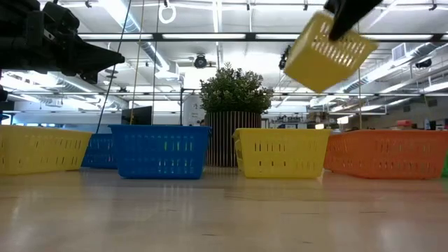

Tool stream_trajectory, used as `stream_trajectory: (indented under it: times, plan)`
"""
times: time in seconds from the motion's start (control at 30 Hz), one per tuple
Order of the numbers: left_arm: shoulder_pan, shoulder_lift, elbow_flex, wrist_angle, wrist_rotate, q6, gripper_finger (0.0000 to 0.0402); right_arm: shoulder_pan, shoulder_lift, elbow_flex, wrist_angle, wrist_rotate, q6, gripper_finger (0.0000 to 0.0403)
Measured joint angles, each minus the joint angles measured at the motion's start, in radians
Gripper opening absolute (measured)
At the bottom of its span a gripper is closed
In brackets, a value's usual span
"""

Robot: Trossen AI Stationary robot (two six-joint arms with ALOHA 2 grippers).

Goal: Stack baskets by color
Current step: Stack the top yellow bin on top of the bottom right yellow bin

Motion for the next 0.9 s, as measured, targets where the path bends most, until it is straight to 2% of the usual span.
stream_trajectory:
  times: [0.17,0.3,0.57,0.7,0.9]
  plan:
    - [0.000,0.000,0.000,-0.003,0.000,0.000,0.0036,0.185,0.153,0.139,0.039,-0.040,0.133,0.0006]
    - [0.000,0.000,0.000,-0.002,0.000,0.000,0.0032,0.251,0.326,0.272,0.036,-0.057,0.170,0.0006]
    - [0.000,0.000,0.000,-0.001,0.000,0.000,0.0040,0.218,0.608,0.493,-0.072,-0.011,0.228,0.0008]
    - [0.000,0.000,0.000,-0.001,0.000,0.000,0.0038,0.172,0.683,0.549,-0.092,-0.011,0.224,0.0008]
    - [0.000,0.000,0.000,-0.001,0.000,0.000,0.0032,0.109,0.748,0.559,-0.106,-0.019,0.220,0.0009]
